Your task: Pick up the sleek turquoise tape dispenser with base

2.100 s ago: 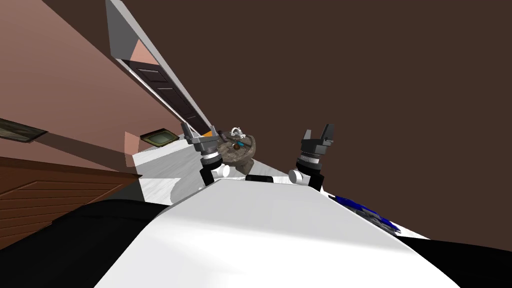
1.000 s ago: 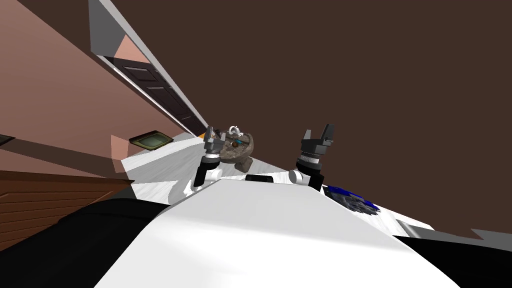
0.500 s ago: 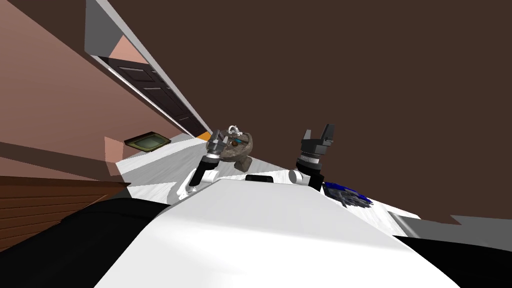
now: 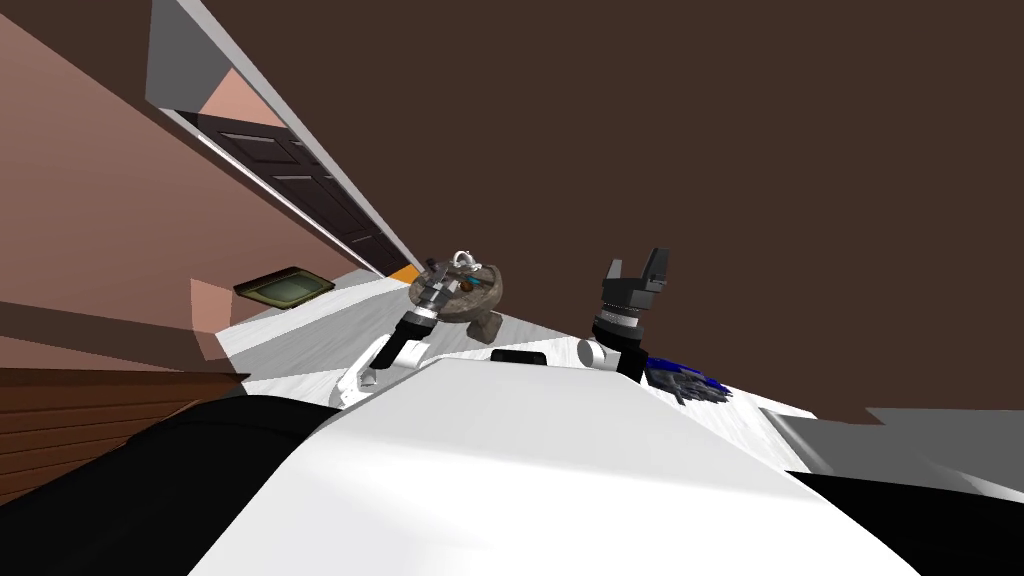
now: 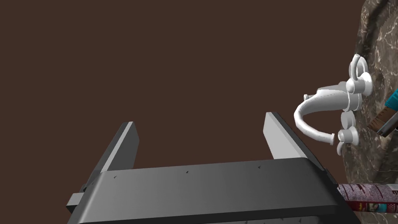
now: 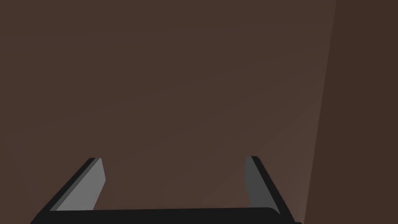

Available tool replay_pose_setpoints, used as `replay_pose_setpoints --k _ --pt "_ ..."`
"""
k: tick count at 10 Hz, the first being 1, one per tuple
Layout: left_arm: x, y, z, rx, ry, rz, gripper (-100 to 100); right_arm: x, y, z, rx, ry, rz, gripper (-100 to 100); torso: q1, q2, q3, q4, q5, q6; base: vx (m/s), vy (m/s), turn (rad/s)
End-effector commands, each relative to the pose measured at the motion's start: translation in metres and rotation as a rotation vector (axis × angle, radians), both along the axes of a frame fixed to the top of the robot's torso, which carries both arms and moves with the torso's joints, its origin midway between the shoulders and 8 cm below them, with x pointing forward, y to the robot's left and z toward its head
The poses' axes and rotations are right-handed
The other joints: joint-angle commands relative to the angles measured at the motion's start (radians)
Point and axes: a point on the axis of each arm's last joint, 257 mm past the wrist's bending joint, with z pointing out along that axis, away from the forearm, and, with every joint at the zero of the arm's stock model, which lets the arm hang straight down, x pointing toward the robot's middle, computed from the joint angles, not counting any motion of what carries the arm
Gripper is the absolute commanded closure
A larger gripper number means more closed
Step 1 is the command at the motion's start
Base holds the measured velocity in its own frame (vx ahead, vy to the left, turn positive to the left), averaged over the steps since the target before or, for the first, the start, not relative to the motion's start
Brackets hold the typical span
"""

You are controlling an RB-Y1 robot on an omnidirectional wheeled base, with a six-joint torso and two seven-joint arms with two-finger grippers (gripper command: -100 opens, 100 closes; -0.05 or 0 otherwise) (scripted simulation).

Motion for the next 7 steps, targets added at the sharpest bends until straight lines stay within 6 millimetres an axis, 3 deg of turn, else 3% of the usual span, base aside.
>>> replay_pose_setpoints --k 1,6,7 --pt "0.001 0.002 -0.010 0.022 0.041 0.003 -100 0.000 0.000 0.000 0.000 0.000 0.000 0 0.000 0.000 0.000 0.000 0.000 0.000 -0.019 -0.014 -0.017" --pt "0.006 0.020 -0.060 0.111 0.229 0.013 -100 0.000 0.000 0.000 0.000 0.000 0.000 0 0.000 -0.003 -0.002 -0.001 0.000 0.000 0.011 -0.021 -0.023" --pt "0.006 0.019 -0.060 0.121 0.231 0.008 -100 0.000 0.000 0.000 0.000 0.000 0.000 0 -0.001 -0.004 -0.002 -0.001 0.000 0.000 0.036 -0.020 -0.003"
